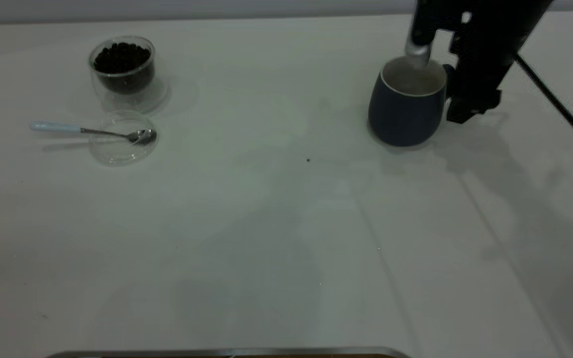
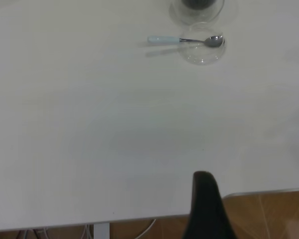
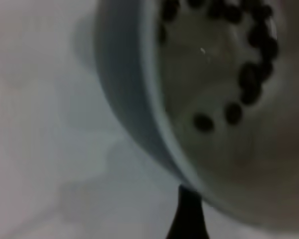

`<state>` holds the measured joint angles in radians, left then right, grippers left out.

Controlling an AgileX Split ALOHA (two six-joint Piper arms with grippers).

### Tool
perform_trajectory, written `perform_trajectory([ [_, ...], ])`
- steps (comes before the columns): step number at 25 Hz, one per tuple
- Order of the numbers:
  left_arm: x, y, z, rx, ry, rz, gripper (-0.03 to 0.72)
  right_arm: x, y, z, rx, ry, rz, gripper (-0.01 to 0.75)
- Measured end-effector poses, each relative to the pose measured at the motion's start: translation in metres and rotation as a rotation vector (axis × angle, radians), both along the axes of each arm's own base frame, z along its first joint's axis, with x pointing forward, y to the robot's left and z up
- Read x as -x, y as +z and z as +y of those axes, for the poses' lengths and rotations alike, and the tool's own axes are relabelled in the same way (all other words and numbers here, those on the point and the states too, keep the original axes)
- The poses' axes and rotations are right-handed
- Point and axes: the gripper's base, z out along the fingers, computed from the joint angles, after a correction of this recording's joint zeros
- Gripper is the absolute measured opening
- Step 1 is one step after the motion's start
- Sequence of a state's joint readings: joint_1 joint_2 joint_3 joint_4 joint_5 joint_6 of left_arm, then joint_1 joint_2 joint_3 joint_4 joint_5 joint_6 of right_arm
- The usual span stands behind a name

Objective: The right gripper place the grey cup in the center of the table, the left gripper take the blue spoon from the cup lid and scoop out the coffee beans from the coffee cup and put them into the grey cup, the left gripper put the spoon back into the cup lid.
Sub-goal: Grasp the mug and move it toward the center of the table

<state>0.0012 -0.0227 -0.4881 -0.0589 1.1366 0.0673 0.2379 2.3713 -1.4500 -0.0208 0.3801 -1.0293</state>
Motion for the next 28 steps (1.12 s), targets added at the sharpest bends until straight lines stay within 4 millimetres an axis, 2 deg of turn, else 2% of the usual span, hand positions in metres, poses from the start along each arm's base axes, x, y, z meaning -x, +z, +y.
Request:
perform_trajectory([
  [8, 0.0, 0.0, 0.0, 0.0, 0.0, 0.0, 0.581, 0.009, -0.001, 0.041, -0.009, 0.096, -0.021, 0.639],
  [12, 0.0, 0.0, 0.0, 0.0, 0.0, 0.0, 0.581, 0.015, 0.0, 0.069, -0.051, 0.124, -0.054, 0.633],
  [18, 0.0, 0.0, 0.0, -0.001, -0.001, 0.0, 0.581, 0.027, 0.003, 0.107, -0.141, 0.112, -0.085, 0.629],
  [21, 0.0, 0.0, 0.0, -0.002, -0.002, 0.0, 0.581, 0.03, 0.007, 0.116, -0.18, 0.08, -0.087, 0.628],
  [24, 0.0, 0.0, 0.0, -0.002, -0.002, 0.0, 0.581, 0.03, 0.032, 0.111, -0.221, -0.002, -0.056, 0.624],
  [28, 0.0, 0.0, 0.0, -0.002, -0.002, 0.0, 0.581, 0.03, 0.102, 0.093, -0.278, -0.117, -0.044, 0.619],
])
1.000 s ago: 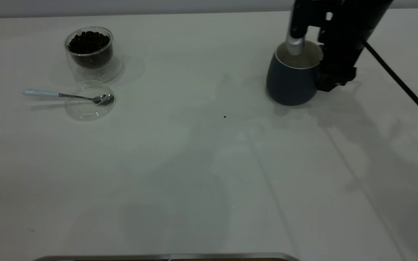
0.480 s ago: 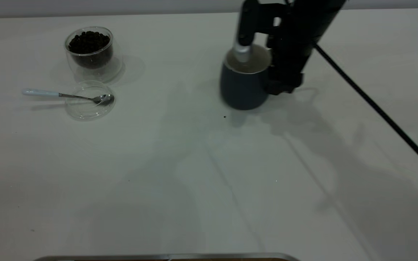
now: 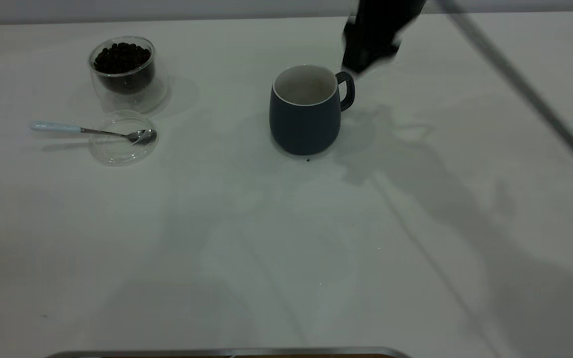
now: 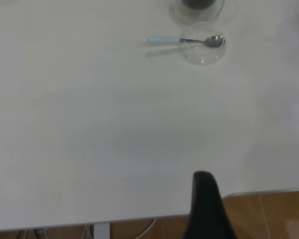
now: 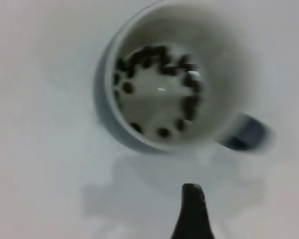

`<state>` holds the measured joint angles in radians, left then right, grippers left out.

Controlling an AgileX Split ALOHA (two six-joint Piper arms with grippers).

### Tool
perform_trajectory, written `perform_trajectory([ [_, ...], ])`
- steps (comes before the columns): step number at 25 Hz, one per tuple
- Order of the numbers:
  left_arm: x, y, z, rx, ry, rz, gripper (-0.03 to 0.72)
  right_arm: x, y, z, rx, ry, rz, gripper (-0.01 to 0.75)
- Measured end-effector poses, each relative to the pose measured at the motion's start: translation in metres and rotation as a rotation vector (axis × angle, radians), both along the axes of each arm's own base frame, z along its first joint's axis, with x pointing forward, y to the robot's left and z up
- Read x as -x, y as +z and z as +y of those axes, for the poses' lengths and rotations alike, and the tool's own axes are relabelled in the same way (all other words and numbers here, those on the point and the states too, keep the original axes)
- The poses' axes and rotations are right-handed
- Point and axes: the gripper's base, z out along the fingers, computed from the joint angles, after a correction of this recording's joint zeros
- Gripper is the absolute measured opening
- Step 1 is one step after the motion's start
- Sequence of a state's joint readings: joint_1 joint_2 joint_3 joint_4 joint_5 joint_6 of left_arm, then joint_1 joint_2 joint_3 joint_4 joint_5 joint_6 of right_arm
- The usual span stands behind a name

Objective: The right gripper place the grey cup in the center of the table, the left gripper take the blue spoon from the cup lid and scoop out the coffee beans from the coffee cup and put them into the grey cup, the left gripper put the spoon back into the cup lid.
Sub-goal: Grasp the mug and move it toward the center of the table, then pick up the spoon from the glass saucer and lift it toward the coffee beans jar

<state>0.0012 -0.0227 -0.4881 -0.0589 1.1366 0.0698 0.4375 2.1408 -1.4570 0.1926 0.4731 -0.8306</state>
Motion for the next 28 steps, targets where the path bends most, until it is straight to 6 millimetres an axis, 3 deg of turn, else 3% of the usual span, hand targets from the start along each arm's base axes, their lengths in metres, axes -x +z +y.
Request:
perform_trajectory([
  [6, 0.0, 0.0, 0.0, 0.0, 0.0, 0.0, 0.581, 0.029, 0.109, -0.04, -0.058, -0.21, 0.051, 0.617],
  [9, 0.0, 0.0, 0.0, 0.0, 0.0, 0.0, 0.581, 0.06, 0.162, -0.06, -0.065, -0.301, 0.063, 0.617],
  [12, 0.0, 0.0, 0.0, 0.0, 0.0, 0.0, 0.581, 0.093, 0.2, -0.074, -0.079, -0.377, 0.091, 0.614],
  [16, 0.0, 0.0, 0.0, 0.0, 0.0, 0.0, 0.581, 0.13, 0.229, -0.089, -0.077, -0.44, 0.143, 0.611],
  [20, 0.0, 0.0, 0.0, 0.0, 0.0, 0.0, 0.581, 0.161, 0.245, -0.1, -0.115, -0.443, 0.109, 0.611],
  [28, 0.0, 0.0, 0.0, 0.002, 0.002, 0.0, 0.581, 0.254, 0.23, -0.135, -0.138, -0.425, 0.073, 0.599],
])
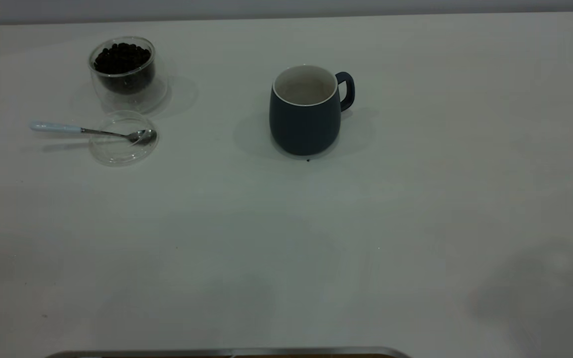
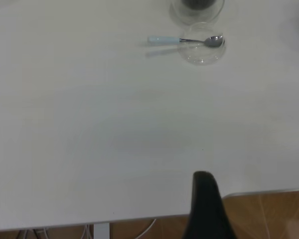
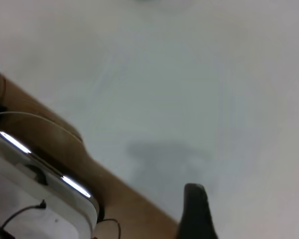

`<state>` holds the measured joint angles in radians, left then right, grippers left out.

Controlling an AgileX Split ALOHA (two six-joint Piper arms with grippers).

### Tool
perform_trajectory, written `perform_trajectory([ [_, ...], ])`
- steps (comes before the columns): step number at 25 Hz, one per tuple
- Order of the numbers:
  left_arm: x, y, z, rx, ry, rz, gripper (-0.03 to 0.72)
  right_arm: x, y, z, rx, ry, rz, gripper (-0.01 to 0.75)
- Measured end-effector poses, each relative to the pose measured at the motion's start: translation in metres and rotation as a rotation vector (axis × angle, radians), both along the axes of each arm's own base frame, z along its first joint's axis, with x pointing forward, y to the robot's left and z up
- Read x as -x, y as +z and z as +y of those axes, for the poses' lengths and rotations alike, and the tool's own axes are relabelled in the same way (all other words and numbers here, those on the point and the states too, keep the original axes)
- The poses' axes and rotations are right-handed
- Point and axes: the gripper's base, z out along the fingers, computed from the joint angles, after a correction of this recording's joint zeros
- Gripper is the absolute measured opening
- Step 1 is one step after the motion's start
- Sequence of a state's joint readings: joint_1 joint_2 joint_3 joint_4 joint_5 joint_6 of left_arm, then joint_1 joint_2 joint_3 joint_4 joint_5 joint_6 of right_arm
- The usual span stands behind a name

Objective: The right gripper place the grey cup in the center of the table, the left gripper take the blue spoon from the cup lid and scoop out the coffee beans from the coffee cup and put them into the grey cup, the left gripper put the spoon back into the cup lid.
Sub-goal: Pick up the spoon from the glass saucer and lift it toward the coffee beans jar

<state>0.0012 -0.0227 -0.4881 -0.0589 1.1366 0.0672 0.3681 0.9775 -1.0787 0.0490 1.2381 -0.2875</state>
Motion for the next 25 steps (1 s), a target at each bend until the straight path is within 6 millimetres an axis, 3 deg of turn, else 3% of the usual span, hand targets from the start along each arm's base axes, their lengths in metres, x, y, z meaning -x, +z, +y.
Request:
perform_trajectory([
  [6, 0.0, 0.0, 0.0, 0.0, 0.0, 0.0, 0.581, 0.069, -0.02, -0.025, -0.078, -0.037, -0.083, 0.593],
  [13, 0.0, 0.0, 0.0, 0.0, 0.0, 0.0, 0.581, 0.124, -0.036, -0.048, -0.161, -0.164, -0.248, 0.592],
  [19, 0.0, 0.0, 0.0, 0.0, 0.0, 0.0, 0.581, 0.152, -0.066, -0.053, -0.211, -0.327, -0.356, 0.592],
  [25, 0.0, 0.0, 0.0, -0.001, -0.001, 0.0, 0.581, 0.153, -0.092, -0.053, -0.247, -0.363, -0.448, 0.592],
])
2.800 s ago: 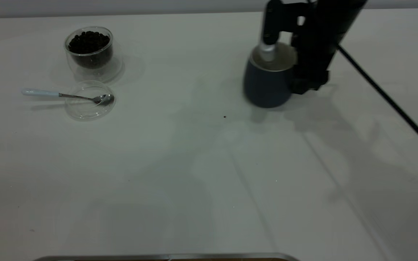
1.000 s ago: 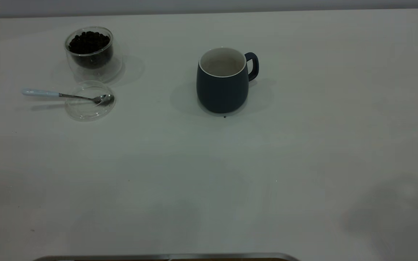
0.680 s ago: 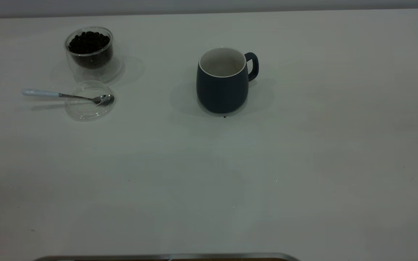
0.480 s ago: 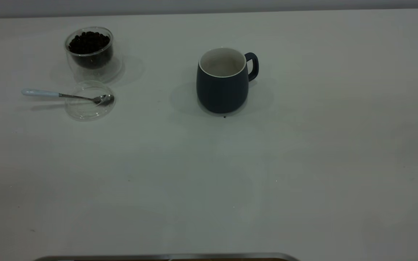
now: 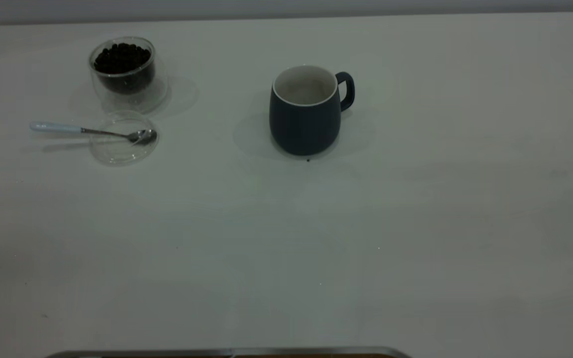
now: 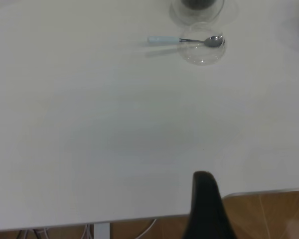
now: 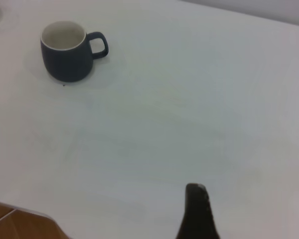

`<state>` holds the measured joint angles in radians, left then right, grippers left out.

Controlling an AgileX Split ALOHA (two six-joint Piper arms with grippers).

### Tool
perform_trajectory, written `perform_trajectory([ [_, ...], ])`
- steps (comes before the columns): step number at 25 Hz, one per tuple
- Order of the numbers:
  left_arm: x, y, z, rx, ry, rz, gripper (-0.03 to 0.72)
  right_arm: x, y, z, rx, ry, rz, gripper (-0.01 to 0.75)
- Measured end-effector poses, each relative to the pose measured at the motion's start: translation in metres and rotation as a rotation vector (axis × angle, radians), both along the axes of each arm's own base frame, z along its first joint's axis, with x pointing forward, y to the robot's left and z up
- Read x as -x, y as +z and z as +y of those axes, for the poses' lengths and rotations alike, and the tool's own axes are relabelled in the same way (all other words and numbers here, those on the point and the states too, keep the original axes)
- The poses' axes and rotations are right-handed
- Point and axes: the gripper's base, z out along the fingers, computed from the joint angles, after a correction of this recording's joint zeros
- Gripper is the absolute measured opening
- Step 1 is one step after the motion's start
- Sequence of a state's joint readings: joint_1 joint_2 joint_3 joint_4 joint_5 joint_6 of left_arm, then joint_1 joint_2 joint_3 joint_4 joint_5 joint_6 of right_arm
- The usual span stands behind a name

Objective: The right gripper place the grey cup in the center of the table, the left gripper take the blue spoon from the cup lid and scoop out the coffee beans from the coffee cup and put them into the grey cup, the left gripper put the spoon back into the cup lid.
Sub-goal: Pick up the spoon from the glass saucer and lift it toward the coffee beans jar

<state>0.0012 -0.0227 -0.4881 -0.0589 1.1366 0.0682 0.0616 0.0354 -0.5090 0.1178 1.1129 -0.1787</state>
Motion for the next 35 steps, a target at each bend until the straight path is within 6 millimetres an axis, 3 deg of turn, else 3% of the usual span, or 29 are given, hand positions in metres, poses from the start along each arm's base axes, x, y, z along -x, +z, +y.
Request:
perform_trajectory([
  [35, 0.0, 0.0, 0.0, 0.0, 0.0, 0.0, 0.581, 0.0071, -0.0059, 0.0004, -0.005, 0.002, 0.007, 0.591],
])
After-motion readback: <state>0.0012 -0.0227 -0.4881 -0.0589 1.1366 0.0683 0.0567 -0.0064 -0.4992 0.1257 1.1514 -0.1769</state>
